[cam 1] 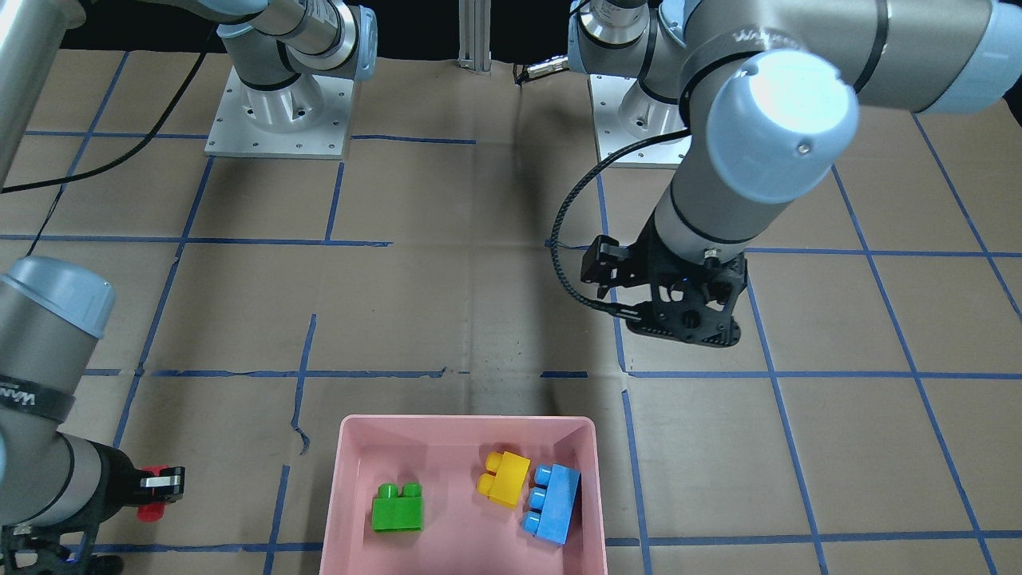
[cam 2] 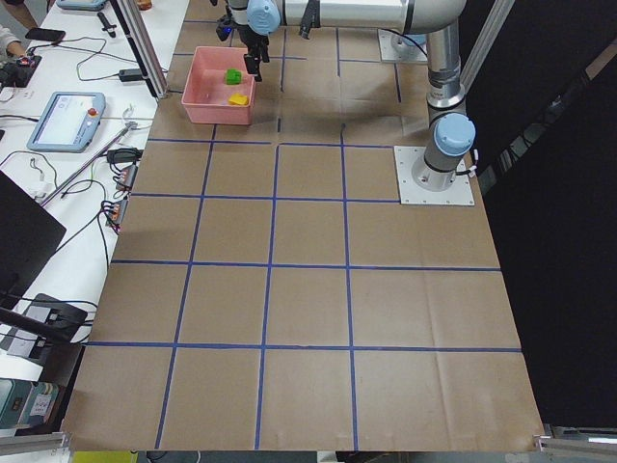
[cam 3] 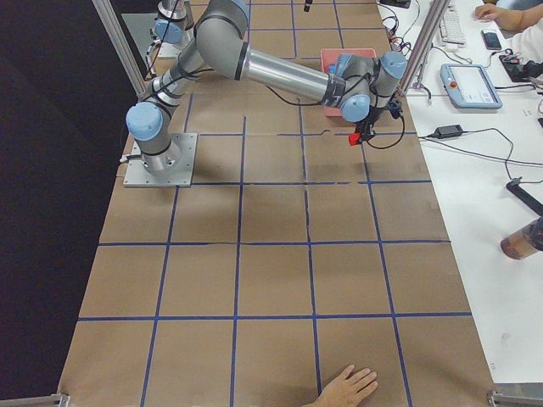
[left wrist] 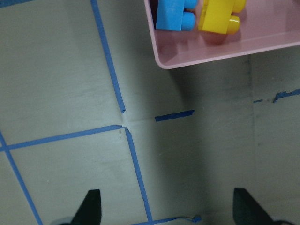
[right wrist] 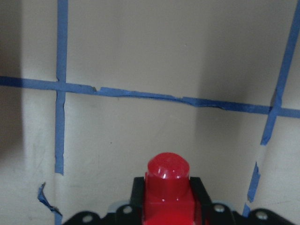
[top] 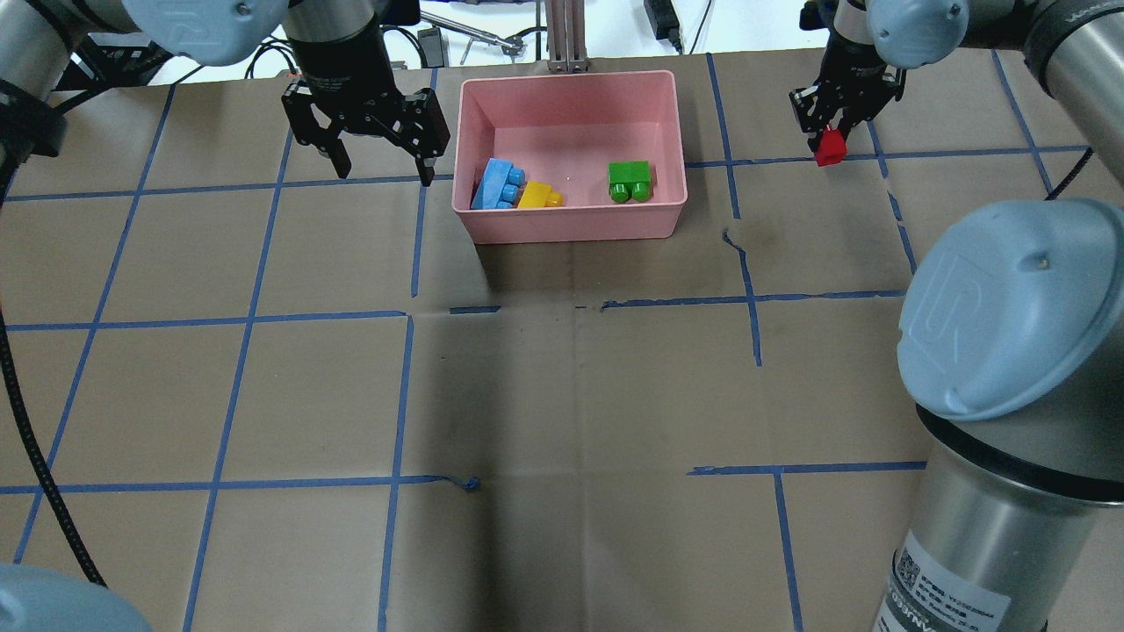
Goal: Put all blocks into box
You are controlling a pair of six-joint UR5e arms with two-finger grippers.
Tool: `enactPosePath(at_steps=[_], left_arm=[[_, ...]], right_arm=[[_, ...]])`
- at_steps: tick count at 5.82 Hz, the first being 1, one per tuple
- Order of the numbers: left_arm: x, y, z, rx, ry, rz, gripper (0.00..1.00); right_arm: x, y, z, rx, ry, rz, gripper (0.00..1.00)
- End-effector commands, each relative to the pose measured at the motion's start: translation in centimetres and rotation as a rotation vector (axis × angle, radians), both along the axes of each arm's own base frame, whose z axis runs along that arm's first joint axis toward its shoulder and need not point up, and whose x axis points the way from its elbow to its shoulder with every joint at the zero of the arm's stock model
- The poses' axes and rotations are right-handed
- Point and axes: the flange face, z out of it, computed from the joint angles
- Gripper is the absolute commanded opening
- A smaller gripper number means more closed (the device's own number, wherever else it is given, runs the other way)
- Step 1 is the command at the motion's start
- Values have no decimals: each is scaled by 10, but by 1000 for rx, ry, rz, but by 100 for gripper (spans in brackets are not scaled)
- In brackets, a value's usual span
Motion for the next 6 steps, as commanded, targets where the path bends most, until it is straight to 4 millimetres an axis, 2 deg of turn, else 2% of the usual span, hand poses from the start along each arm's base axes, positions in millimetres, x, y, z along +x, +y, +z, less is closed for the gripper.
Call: enactPosePath(at_steps=[1, 2, 3, 4, 5, 6], left_arm=[[26, 29, 58, -82, -57, 10, 99], [31, 45, 79, -106, -59, 20, 99], [41, 54, 73, -92, -60, 38, 99], [49, 78, 70, -86, -48, 62, 99], [60, 88, 72, -89, -56, 75, 99], [61, 88, 73, -90, -56, 75, 99]], right_arm=[[67, 1, 80, -60, -38, -70, 9], [132, 6, 93, -75, -43, -132, 9], [203, 17, 77, -70, -45, -159, 9], [252, 20, 45, -37, -89, -176, 9], [259, 12, 0, 5, -80, -170, 10], [259, 10, -11, 18, -76, -169, 21]])
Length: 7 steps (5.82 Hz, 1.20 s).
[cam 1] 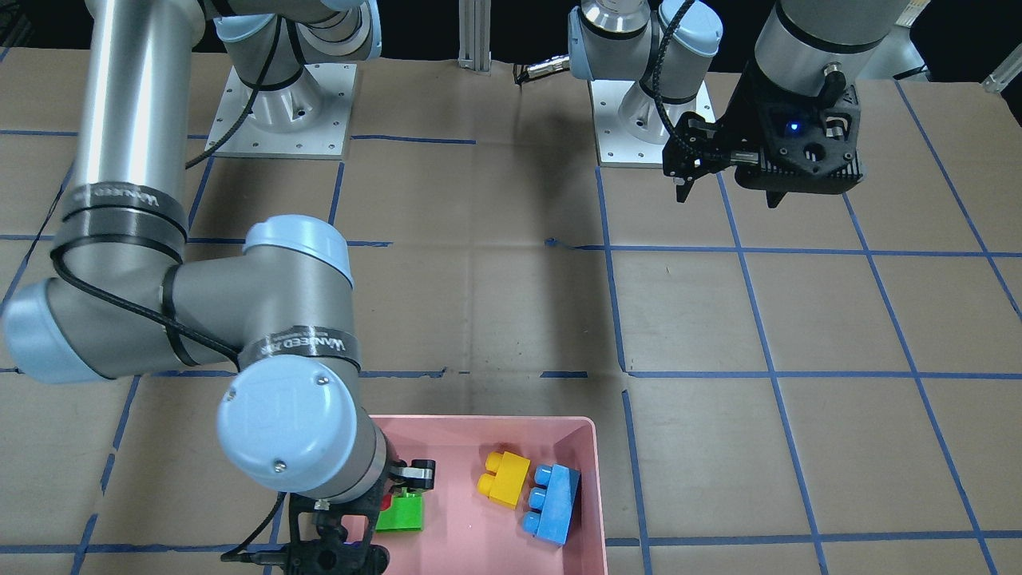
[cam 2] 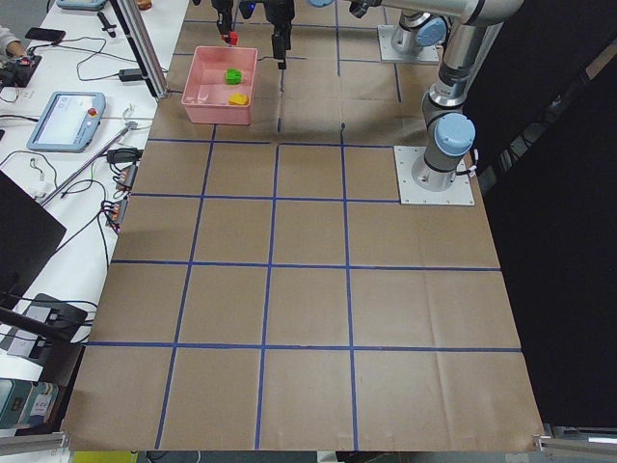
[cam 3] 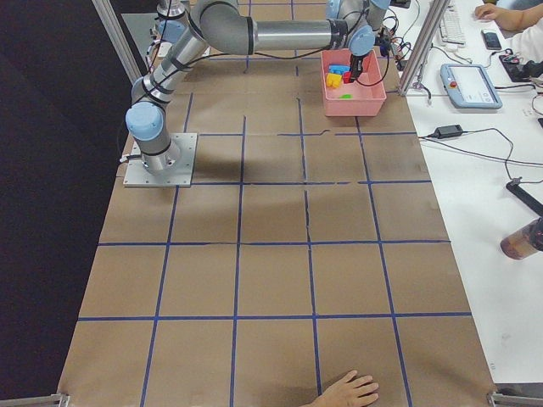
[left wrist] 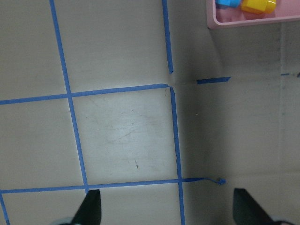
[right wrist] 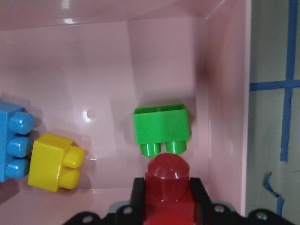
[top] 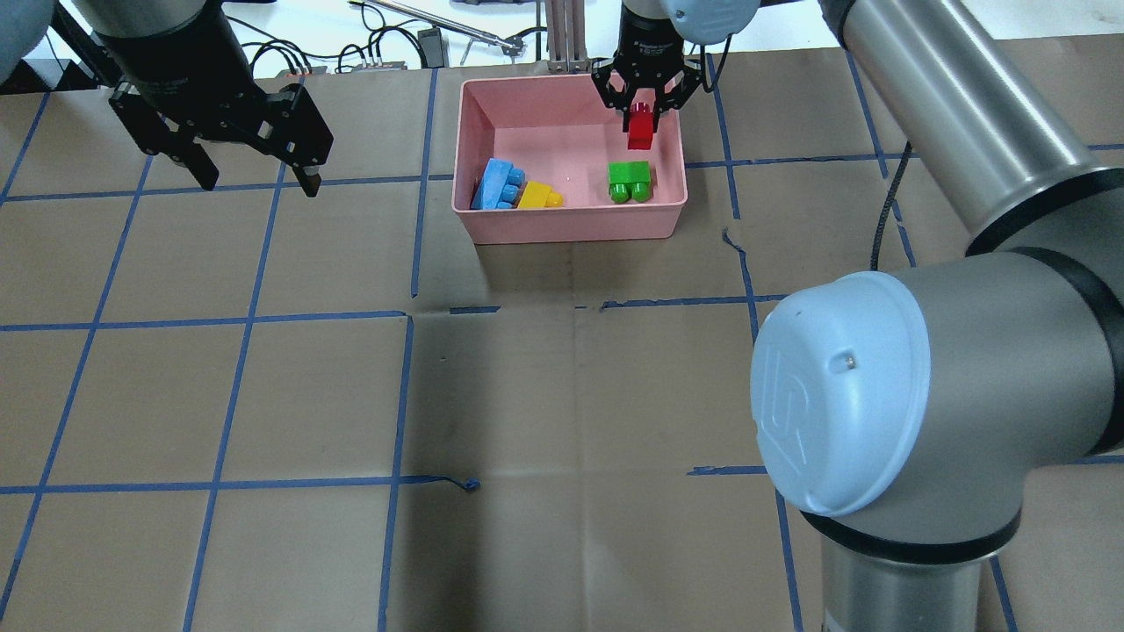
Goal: Put all blocks into box
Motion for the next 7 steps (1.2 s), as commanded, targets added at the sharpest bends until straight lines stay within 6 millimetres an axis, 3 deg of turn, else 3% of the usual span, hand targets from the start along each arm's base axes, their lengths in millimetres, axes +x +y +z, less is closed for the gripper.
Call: enactPosePath(at_steps=[1, 2, 3, 4, 6, 7], left_arm=[[4, 6, 3, -6, -3, 4, 99], [4, 6, 4, -8, -4, 6, 99], [5, 7, 5, -9, -6, 6, 99], [5, 7, 5, -9, -6, 7, 99], [6, 7, 6, -11, -6, 10, 99], [6, 7, 6, -11, -6, 10, 99]], right_arm=[[5, -2, -18, 16, 3, -2, 71], [5, -1, -14, 13, 4, -4, 99], [3, -1, -7, 6, 9, -3, 100], [-1, 4, 14, -12, 13, 3, 100], [-57, 30, 85, 34, 25, -2, 100], [-99, 63, 136, 92, 67, 33, 99]])
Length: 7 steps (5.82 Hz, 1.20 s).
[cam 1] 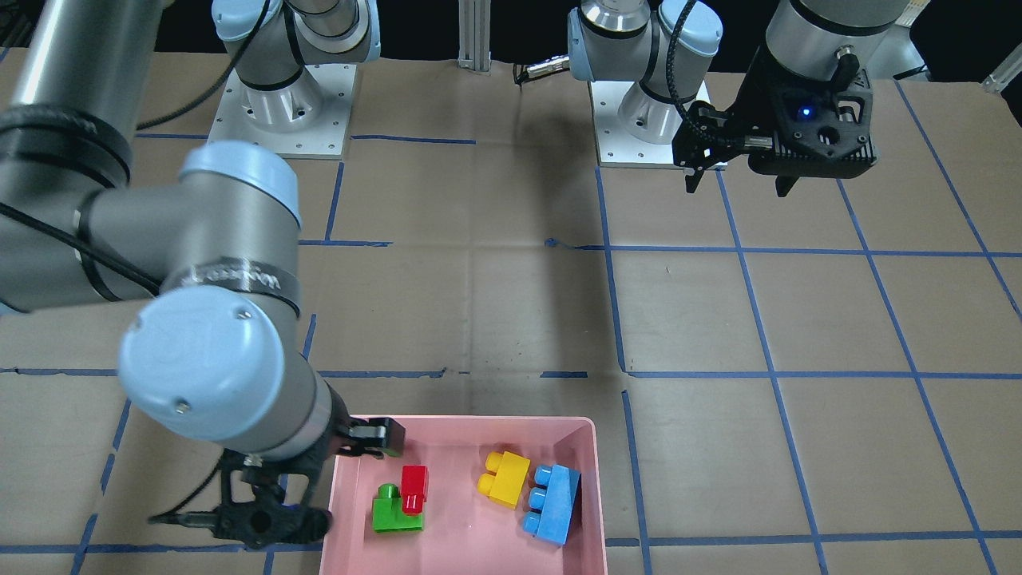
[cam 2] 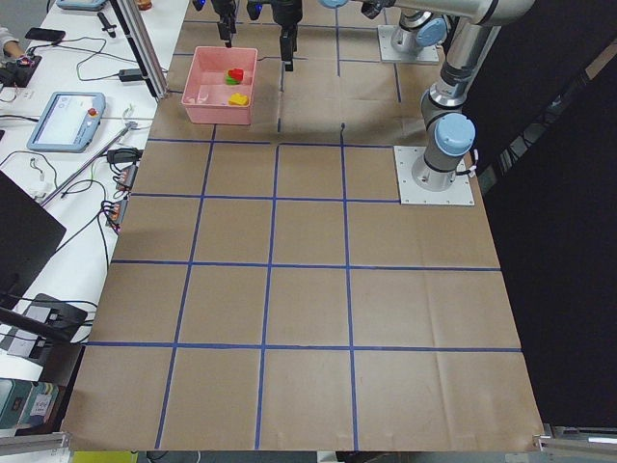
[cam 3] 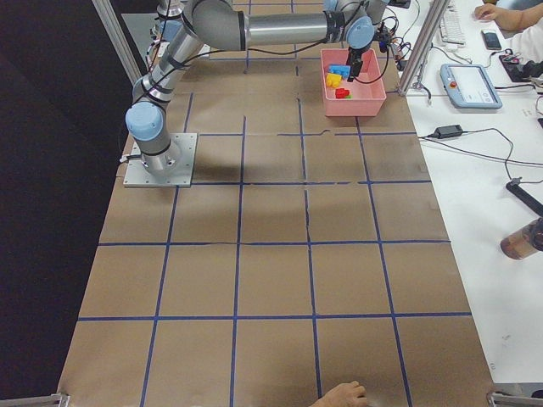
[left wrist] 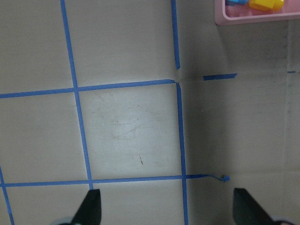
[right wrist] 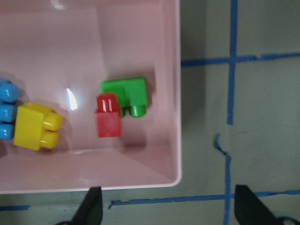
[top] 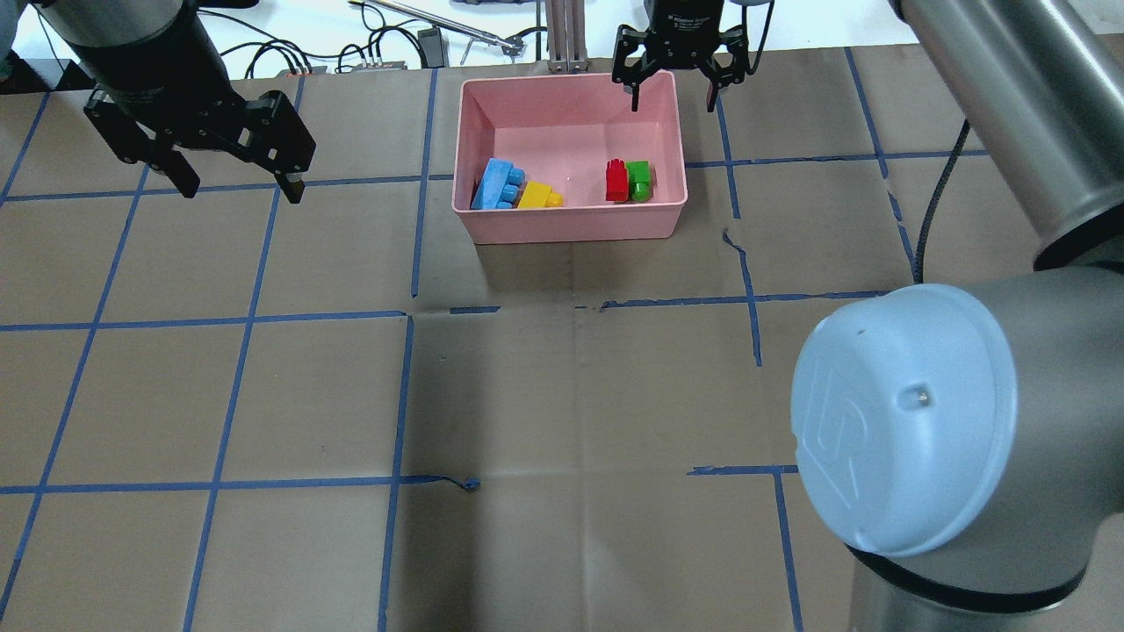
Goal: Put all blocks into box
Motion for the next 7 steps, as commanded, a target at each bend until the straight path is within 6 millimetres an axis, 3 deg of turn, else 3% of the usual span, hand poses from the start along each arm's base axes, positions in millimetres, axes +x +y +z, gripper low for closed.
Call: enactPosePath(at_steps=[1, 2, 3, 4, 6, 7], left_arm=[[0, 0, 0, 0, 0, 0, 99], [0, 0, 0, 0, 0, 0, 99], [0, 0, 0, 0, 0, 0, 99], [0, 0, 0, 0, 0, 0, 99], [0, 1, 0, 1, 0, 0, 99], [0, 1, 0, 1, 0, -1, 99]], right_arm=[[-72, 74, 98, 98, 24, 19, 99], [-92, 117, 139, 125, 18, 13, 99], [-98, 147, 151, 156, 13, 16, 99], [-92, 172, 143, 174, 2, 18, 98], [-89, 209, 104, 135, 7, -9, 99], [-89, 210, 99, 92, 10, -17, 99]])
